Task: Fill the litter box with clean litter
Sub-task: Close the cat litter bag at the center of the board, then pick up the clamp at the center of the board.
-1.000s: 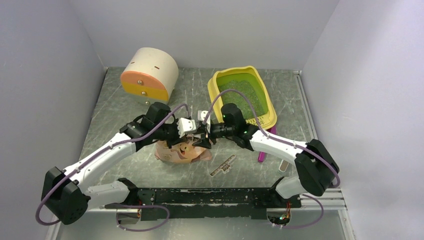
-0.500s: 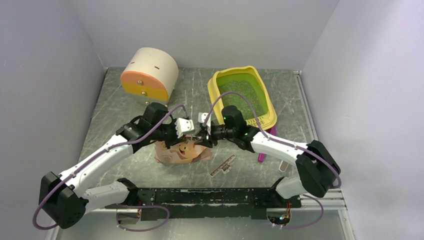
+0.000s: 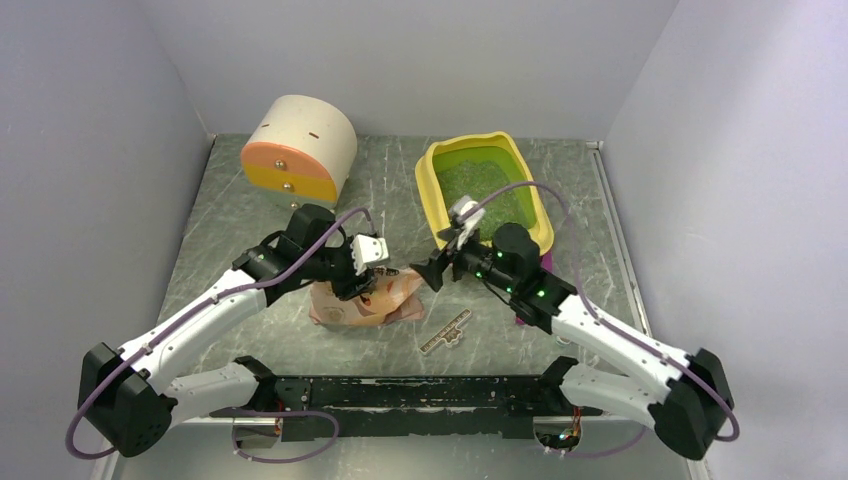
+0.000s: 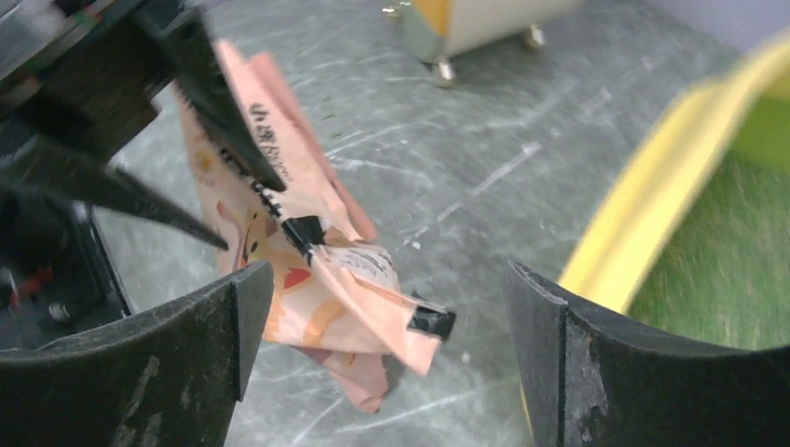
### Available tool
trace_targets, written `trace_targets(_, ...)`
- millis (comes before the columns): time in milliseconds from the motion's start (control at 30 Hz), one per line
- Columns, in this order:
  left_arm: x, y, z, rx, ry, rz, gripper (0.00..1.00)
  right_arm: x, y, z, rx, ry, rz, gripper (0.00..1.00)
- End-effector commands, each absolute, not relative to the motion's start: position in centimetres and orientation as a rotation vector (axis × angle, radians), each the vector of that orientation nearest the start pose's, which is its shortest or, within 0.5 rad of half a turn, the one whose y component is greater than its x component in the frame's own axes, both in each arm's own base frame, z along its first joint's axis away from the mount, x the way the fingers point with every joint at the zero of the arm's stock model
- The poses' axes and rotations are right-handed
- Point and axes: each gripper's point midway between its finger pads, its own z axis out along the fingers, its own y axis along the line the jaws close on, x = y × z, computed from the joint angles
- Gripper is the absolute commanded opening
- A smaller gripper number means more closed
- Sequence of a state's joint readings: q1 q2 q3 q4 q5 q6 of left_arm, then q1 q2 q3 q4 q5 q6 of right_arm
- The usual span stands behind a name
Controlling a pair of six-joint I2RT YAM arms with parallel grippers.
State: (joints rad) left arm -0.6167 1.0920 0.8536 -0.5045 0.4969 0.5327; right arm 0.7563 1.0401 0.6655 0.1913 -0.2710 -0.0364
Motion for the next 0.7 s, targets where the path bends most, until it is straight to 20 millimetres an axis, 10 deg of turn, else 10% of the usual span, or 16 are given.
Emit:
trace_targets(0,22.2,-23.2,17.7,1.380,1.723,-0.590,0.56,24.8,22.8,20.1,-0.306,1.908,0.666,0.99)
trace_targets(400,25.5,-22.4,18.3,1.202,1.780,-0.461,0.68,18.9,16.8,15.3,0.340,2.024,0.884,0.88)
trace_targets(667,26.4,-22.2,18.6,1.145,1.779,-0.431,0.69,16.7,17.3,11.0,0.499,2.203,0.937,0.70)
